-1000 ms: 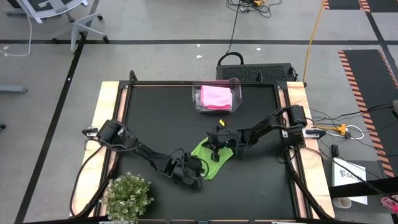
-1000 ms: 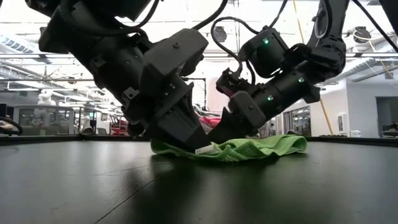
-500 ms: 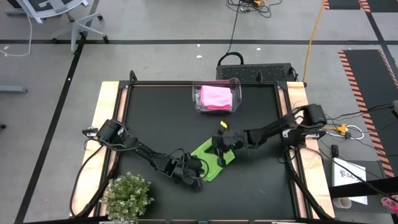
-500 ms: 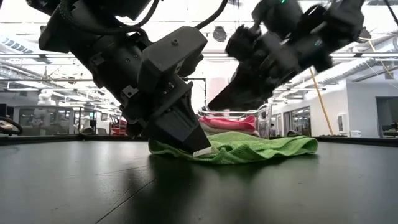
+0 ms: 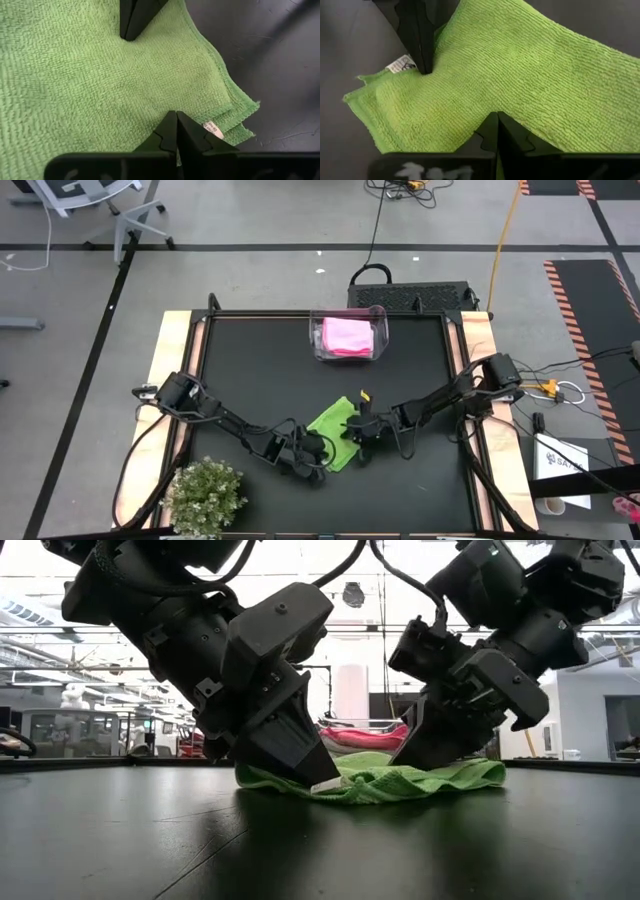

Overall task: Fold microfiber towels
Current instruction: Fold the green microfiber cloth

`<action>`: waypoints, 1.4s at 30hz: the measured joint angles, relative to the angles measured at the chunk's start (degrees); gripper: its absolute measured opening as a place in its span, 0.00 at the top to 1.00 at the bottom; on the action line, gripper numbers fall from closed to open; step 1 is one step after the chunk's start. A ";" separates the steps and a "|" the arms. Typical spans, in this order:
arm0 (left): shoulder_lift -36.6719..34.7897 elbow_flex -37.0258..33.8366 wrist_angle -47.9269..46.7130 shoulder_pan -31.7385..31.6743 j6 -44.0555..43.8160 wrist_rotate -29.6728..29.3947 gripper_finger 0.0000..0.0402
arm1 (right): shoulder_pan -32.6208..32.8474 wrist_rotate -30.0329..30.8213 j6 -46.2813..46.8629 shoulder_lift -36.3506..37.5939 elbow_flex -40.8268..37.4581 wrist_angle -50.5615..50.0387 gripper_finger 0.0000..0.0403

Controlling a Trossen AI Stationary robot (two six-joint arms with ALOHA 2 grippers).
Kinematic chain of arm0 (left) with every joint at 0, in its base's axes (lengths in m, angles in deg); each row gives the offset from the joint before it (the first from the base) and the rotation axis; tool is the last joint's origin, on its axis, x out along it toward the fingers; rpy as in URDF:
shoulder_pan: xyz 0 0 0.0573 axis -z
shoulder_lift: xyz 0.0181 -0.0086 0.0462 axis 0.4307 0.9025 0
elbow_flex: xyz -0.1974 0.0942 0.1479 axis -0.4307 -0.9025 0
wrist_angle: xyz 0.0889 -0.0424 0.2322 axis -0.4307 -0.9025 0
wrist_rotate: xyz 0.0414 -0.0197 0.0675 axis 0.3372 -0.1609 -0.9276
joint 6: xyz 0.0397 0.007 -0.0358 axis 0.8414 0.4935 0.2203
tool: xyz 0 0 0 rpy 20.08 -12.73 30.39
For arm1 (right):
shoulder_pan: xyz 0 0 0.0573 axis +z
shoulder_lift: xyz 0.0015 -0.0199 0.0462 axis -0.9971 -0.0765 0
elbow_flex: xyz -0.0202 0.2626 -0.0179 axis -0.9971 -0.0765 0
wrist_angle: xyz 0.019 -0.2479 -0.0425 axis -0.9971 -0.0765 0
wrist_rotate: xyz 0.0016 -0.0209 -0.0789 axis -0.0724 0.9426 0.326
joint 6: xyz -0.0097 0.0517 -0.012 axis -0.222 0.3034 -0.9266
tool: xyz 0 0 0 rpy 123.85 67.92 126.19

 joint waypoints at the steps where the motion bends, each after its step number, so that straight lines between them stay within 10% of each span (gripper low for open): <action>1: 0.00 0.00 0.02 0.00 0.06 -0.05 0.99 | -0.22 -0.11 0.44 0.33 -0.40 0.04 1.00; 15: 0.08 -0.02 1.43 0.11 0.17 -2.33 0.98 | -4.93 -5.74 11.08 26.07 0.03 -11.68 1.00; 26: 0.17 -0.07 2.51 0.04 0.16 -3.43 0.98 | -5.84 -4.87 15.61 34.59 12.94 -58.30 0.98; 42: 0.17 -0.04 2.62 -0.04 0.67 -4.47 0.99 | -11.13 -14.28 22.33 22.35 2.74 -36.77 0.52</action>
